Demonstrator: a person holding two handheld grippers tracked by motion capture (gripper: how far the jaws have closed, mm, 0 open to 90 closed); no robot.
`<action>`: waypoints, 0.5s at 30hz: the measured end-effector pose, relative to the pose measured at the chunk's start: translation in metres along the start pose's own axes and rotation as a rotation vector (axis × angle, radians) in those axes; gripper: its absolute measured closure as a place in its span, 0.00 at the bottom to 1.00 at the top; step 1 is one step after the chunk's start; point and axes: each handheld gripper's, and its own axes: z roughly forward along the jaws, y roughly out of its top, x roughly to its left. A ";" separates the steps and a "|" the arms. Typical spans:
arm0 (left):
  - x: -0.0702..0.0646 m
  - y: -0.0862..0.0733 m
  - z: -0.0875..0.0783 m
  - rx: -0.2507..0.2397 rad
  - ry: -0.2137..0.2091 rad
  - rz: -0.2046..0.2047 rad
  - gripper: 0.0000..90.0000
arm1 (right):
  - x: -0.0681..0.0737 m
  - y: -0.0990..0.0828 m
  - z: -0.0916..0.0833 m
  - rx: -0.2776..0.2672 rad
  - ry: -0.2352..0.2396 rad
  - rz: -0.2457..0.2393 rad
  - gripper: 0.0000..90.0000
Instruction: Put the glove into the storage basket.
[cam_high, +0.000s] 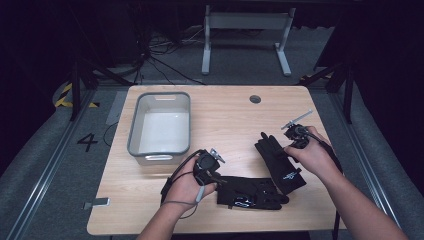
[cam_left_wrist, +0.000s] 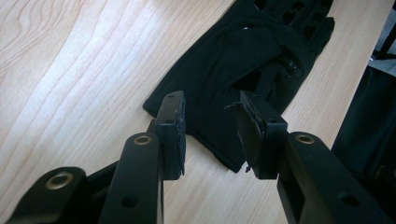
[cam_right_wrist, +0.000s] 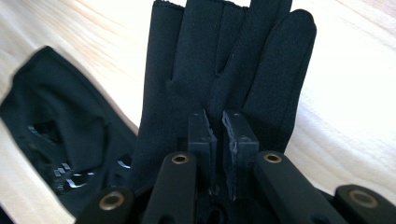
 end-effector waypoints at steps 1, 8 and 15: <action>0.000 0.001 0.001 -0.001 -0.002 0.002 0.70 | 0.003 -0.001 -0.002 -0.014 0.009 0.006 0.92; -0.009 0.011 0.008 0.011 -0.024 0.047 0.70 | 0.028 -0.004 -0.002 -0.054 0.051 -0.020 0.92; -0.017 0.015 0.012 0.025 -0.037 0.071 0.70 | 0.057 -0.012 0.003 -0.066 0.132 -0.042 0.92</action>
